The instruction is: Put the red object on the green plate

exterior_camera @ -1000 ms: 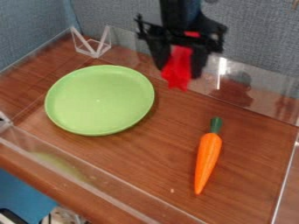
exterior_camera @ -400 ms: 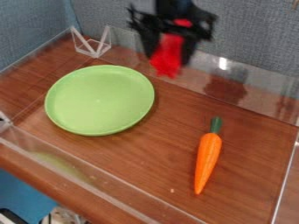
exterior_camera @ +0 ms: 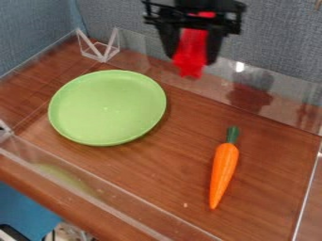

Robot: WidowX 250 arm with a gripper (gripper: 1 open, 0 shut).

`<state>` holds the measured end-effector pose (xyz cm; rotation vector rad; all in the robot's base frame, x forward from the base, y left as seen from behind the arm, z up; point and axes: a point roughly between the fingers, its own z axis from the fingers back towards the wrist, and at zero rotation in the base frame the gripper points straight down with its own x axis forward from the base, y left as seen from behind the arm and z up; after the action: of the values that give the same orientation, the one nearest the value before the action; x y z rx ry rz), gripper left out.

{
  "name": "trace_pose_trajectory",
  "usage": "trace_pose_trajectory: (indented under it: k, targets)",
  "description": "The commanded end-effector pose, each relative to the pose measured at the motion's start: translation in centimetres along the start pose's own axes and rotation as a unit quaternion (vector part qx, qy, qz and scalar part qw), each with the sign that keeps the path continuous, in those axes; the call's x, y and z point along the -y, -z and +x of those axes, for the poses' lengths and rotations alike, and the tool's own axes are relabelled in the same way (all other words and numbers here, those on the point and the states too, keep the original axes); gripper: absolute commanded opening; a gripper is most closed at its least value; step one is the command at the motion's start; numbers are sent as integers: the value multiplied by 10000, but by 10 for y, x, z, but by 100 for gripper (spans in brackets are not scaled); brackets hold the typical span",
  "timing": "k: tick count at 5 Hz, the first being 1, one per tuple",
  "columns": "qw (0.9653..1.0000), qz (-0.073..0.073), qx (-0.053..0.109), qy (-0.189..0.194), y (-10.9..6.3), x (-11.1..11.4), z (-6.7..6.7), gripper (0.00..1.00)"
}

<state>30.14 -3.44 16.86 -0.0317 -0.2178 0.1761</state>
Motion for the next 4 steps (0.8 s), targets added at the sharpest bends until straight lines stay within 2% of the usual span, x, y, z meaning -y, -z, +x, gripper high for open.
trace_pose_trajectory:
  k: [1,2,3,4]
  targets:
    - [9998,-39,174,-17,-9,7,2,0]
    - [9996,-80,164,197,-7,19,0,0]
    - [9996,-19,149,254,-8,8,-4,0]
    - [9993,-5,201,321,-16,3,-4,0]
